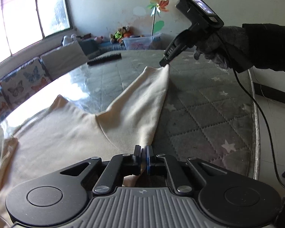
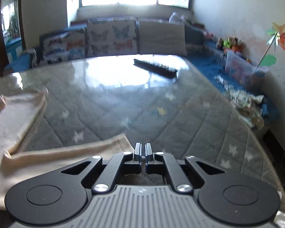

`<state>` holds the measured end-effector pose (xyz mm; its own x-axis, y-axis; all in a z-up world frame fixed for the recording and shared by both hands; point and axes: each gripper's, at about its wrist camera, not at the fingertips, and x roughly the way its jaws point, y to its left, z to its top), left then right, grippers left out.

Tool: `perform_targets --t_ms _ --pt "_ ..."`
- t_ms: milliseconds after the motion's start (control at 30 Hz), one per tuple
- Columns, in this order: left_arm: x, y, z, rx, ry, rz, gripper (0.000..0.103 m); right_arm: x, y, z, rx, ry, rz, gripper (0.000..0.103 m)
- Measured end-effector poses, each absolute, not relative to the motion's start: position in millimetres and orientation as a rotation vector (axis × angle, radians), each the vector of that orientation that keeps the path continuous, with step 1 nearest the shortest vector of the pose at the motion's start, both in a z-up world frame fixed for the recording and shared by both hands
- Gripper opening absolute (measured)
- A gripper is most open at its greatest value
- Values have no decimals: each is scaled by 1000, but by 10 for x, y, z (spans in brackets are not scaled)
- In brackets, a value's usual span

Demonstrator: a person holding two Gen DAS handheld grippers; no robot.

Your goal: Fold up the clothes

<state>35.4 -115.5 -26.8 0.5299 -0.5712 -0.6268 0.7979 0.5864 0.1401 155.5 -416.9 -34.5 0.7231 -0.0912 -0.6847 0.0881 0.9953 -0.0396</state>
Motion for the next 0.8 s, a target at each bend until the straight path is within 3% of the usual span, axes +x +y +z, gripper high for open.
perform_targets --t_ms 167,233,300,400,800 --pt "289 -1051 -155 416 550 -847 13 1583 -4132 -365 -10 779 -92 9" --pt "274 -966 -86 395 536 -832 29 1594 -4117 -372 -12 788 -89 11" --pt "298 -864 -17 378 521 -793 34 1595 -4045 -310 -15 782 -64 19" --pt "392 -670 85 359 519 -711 36 1623 -3828 -231 1 779 24 29" --pt "1463 25 33 187 712 -409 38 1869 -2714 -211 -16 808 357 41"
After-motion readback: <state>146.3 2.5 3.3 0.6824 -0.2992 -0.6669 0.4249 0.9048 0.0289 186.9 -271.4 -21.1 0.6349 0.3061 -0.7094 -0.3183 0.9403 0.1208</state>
